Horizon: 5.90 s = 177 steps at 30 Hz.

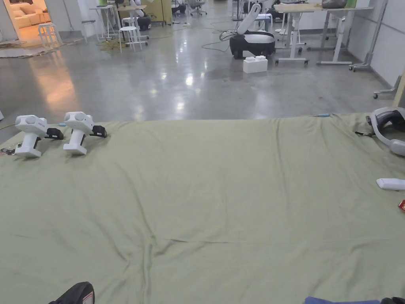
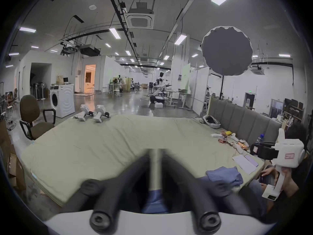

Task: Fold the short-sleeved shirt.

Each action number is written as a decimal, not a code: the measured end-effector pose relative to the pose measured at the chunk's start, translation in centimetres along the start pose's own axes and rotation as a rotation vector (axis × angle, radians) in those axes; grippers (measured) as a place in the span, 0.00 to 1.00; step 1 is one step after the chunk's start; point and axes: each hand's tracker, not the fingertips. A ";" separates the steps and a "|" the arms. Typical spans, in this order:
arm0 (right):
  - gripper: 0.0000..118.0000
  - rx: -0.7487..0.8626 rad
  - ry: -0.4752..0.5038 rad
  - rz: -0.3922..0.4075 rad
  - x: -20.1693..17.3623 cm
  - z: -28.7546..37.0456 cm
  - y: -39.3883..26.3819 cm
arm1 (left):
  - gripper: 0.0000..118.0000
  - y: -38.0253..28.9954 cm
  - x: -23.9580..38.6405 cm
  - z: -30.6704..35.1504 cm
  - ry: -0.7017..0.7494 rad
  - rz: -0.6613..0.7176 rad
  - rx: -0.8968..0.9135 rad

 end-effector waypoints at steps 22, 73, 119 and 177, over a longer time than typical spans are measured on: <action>0.02 0.015 -0.014 0.126 -1.0 0.4 -1.0 | 0.84 -8.1 -11.1 -5.6 -0.028 0.478 -0.304; 0.02 -0.165 -0.091 -0.161 4.0 3.9 -3.6 | 0.75 -18.2 6.1 -22.4 -0.430 0.446 -0.647; 0.02 -0.275 0.045 -0.229 1.0 1.3 -5.3 | 0.10 -23.1 -8.9 -18.7 -0.279 1.145 -0.548; 0.02 -0.478 0.288 -0.249 1.8 -7.7 -8.4 | 0.02 -12.1 3.2 -17.7 -0.444 0.537 -0.588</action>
